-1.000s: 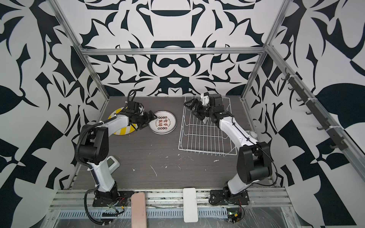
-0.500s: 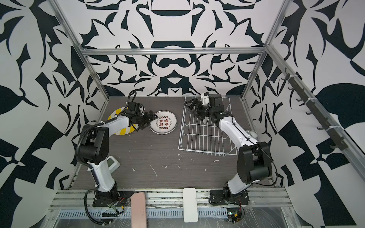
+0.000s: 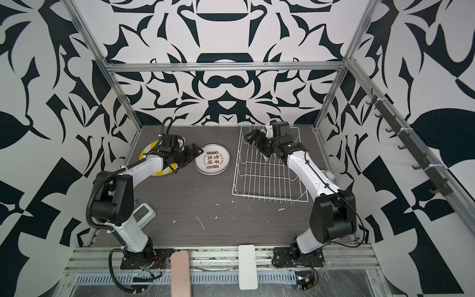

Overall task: Unload the plates from the dish rack
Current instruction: Place the plate among the plates, then pick up the plate from the dish rack.

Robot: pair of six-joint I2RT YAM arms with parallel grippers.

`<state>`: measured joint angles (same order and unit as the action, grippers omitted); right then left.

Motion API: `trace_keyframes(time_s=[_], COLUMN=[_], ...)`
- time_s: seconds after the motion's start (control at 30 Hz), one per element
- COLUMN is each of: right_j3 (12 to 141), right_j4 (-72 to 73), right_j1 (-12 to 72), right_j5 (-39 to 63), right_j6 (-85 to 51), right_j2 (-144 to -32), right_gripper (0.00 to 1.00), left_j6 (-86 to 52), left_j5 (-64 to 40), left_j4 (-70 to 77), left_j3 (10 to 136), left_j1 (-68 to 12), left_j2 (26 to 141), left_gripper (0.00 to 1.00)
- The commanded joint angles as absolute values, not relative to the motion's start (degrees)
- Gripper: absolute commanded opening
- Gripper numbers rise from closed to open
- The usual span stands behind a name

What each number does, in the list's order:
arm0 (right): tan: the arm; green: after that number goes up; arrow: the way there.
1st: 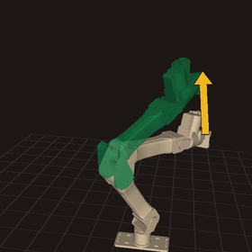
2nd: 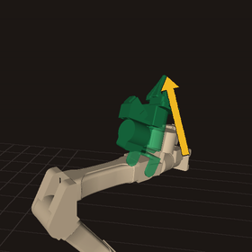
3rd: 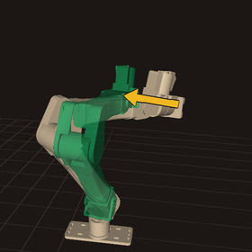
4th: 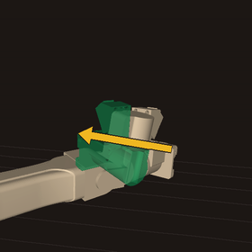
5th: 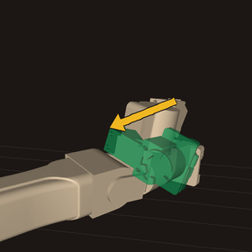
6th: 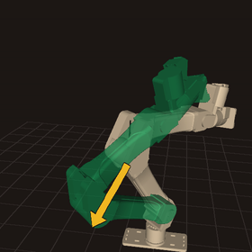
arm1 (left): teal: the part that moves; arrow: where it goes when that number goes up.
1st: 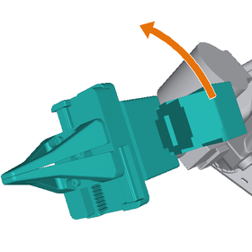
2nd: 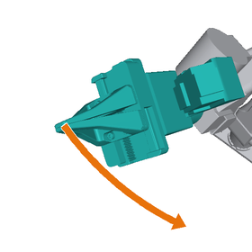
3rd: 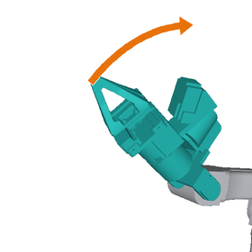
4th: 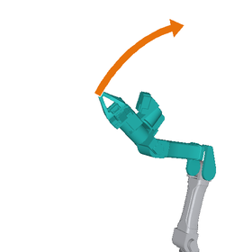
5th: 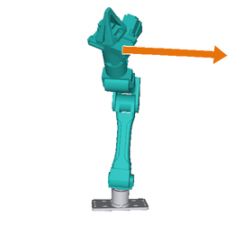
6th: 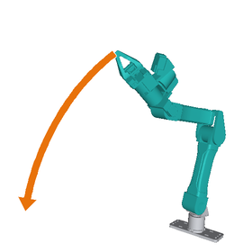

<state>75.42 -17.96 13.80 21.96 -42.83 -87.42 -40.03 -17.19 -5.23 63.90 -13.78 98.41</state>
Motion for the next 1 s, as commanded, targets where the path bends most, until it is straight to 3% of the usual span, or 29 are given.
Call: trace_keyframes(time_s=[0.0,0.2,0.47,0.7,0.97], right_j3=[79.79,85.85,98.17,115.11,116.41], right_j4=[-26.97,-34.99,-43.59,-57.86,-57.53], right_j1=[16.32,24.42,31.06,31.20,31.20], right_j5=[5.72,-20.36,-39.32,-44.23,-50.59], right_j6=[-33.29,-22.71,-17.17,-21.35,-21.05], right_j2=[-84.89,-89.29,-102.71,-116.37,-120.10], right_gripper=[0.94,0.94,0.99,1.00,1.00], left_j6=[-40.13,-41.81,-44.11,-44.73,-44.82], left_j5=[-16.42,-18.24,-19.60,-19.01,-18.41], left_j4=[-0.18,2.47,5.17,6.10,6.15], left_j3=[60.77,57.39,54.17,52.09,50.74], left_j1=[-14.13,-14.94,-15.29,-15.38,-15.38], left_j2=[94.99,93.69,92.52,89.74,87.24], left_gripper=[0.98,0.98,0.98,0.97,0.98])
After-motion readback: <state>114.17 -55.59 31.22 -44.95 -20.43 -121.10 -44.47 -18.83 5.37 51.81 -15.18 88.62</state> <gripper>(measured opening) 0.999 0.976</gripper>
